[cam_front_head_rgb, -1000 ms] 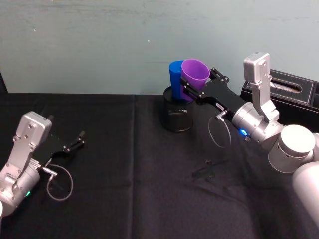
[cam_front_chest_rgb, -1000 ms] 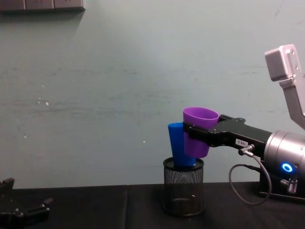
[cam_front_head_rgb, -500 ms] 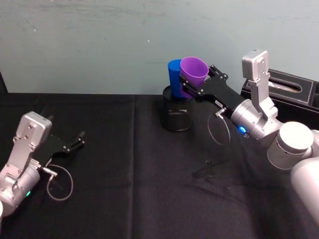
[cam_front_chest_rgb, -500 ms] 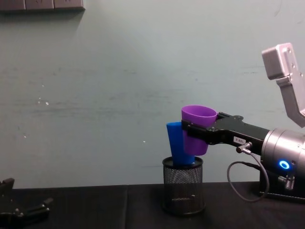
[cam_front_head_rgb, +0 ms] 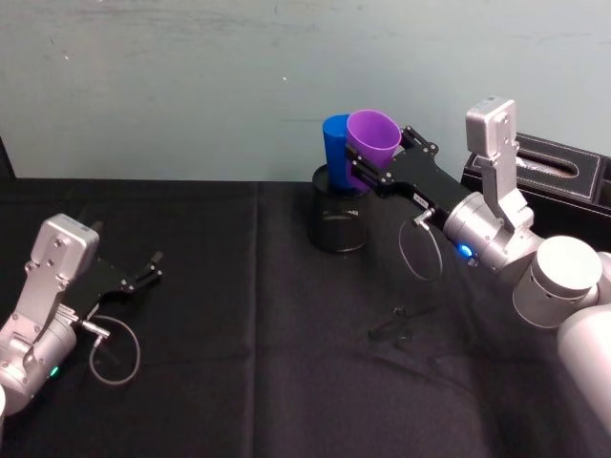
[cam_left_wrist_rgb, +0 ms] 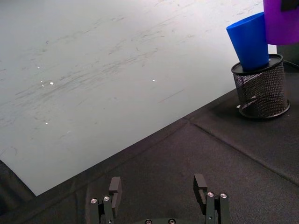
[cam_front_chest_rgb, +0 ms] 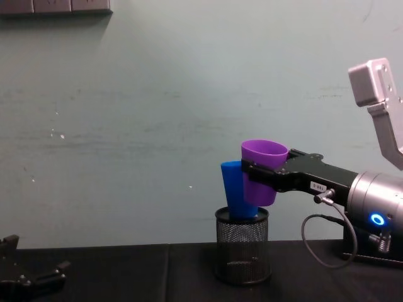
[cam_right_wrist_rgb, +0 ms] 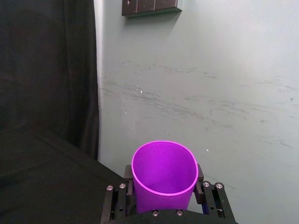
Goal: Pick up one cup with a gripper and tap it against the other cup.
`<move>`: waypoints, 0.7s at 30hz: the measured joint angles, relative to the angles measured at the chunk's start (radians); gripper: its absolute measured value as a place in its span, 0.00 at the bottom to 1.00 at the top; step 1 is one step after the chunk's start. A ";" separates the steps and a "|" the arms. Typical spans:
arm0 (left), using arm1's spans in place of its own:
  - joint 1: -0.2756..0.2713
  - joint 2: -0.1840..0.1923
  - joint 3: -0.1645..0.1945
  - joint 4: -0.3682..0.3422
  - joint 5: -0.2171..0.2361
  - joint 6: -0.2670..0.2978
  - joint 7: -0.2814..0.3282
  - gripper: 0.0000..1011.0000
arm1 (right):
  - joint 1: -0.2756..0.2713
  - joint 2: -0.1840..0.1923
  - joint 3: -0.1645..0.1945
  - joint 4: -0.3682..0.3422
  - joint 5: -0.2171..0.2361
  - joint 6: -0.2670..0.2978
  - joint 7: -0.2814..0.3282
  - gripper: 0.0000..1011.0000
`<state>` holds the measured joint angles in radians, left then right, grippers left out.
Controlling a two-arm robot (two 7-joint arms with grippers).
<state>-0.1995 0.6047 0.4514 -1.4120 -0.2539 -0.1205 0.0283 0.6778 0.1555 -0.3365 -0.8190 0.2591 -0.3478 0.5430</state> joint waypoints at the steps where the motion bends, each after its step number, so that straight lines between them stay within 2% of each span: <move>1: 0.000 0.000 0.000 0.000 0.000 0.000 0.000 1.00 | -0.003 0.000 0.001 -0.003 0.001 0.000 0.000 0.72; 10: 0.000 0.000 0.000 0.000 0.000 0.000 0.000 1.00 | -0.043 0.012 0.004 -0.057 0.007 0.017 -0.006 0.72; 21: 0.000 0.000 0.000 0.000 0.000 0.000 0.000 1.00 | -0.111 0.041 0.005 -0.170 0.020 0.054 -0.018 0.72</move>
<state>-0.1996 0.6046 0.4514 -1.4120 -0.2539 -0.1205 0.0283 0.5669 0.1964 -0.3311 -0.9889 0.2790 -0.2933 0.5254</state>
